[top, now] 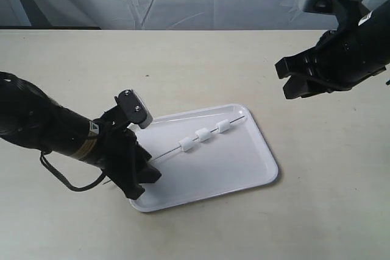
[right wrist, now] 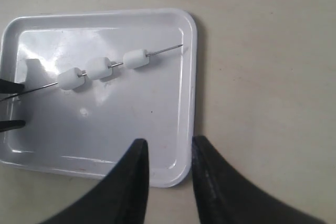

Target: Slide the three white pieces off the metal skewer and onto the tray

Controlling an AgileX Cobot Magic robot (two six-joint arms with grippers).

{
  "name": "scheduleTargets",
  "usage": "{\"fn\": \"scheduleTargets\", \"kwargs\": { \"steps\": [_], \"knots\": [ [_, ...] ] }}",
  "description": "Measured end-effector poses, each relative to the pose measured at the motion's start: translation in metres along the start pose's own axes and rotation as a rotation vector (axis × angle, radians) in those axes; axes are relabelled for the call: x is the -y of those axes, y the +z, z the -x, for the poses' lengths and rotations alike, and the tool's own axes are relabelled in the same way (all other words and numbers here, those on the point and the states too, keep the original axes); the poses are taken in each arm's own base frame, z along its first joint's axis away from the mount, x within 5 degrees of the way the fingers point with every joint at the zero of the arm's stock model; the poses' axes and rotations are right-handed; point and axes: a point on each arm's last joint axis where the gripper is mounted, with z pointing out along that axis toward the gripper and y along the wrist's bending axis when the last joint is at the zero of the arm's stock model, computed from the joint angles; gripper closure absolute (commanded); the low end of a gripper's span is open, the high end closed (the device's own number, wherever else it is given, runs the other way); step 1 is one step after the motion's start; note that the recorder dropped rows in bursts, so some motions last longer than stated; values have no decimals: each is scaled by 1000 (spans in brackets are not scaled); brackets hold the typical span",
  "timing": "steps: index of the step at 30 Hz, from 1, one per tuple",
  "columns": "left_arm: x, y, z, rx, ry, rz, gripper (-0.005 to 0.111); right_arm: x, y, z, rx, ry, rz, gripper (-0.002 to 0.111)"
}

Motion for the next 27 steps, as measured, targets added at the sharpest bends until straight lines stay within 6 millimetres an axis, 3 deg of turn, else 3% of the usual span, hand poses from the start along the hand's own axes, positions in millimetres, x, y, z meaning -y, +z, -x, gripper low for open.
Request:
{"fn": "scheduleTargets", "kwargs": {
  "steps": [3, 12, 19, 27],
  "knots": [
    [-2, 0, 0, -5, 0, 17, 71, 0, 1, 0, -2, 1, 0, 80],
    [-4, 5, -2, -9, -23, 14, 73, -1, 1, -1, -17, 10, 18, 80],
    [-4, 9, -1, 2, -51, -11, 90, -2, 1, -2, -23, 10, 20, 80],
    [-3, 9, -1, 5, -51, -19, 93, -2, 1, -2, -23, 10, 20, 80]
  ]
}}
